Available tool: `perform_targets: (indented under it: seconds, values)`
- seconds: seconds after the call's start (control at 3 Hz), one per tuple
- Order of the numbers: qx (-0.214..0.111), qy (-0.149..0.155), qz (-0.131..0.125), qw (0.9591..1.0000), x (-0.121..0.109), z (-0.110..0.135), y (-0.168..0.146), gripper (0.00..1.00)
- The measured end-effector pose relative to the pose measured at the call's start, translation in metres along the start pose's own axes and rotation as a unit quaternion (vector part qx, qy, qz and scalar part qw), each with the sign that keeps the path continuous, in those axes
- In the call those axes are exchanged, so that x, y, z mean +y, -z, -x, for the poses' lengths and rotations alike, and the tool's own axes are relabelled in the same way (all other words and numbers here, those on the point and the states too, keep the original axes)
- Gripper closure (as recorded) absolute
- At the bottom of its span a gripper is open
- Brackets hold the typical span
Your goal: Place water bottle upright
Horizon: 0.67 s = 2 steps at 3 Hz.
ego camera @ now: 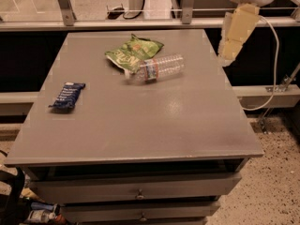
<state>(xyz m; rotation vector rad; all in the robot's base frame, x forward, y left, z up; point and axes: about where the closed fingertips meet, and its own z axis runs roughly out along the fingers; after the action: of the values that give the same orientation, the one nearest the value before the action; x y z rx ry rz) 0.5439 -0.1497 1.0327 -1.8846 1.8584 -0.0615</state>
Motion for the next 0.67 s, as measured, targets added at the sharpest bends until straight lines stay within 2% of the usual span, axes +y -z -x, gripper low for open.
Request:
perform_targets:
  seconds: [0.33, 0.67]
  values:
    - [-0.005, 0.018, 0.011, 0.9998, -0.017, 0.029, -0.027, 0.00]
    - [0.012, 0.029, 0.025, 0.9992, -0.033, 0.051, -0.060, 0.00]
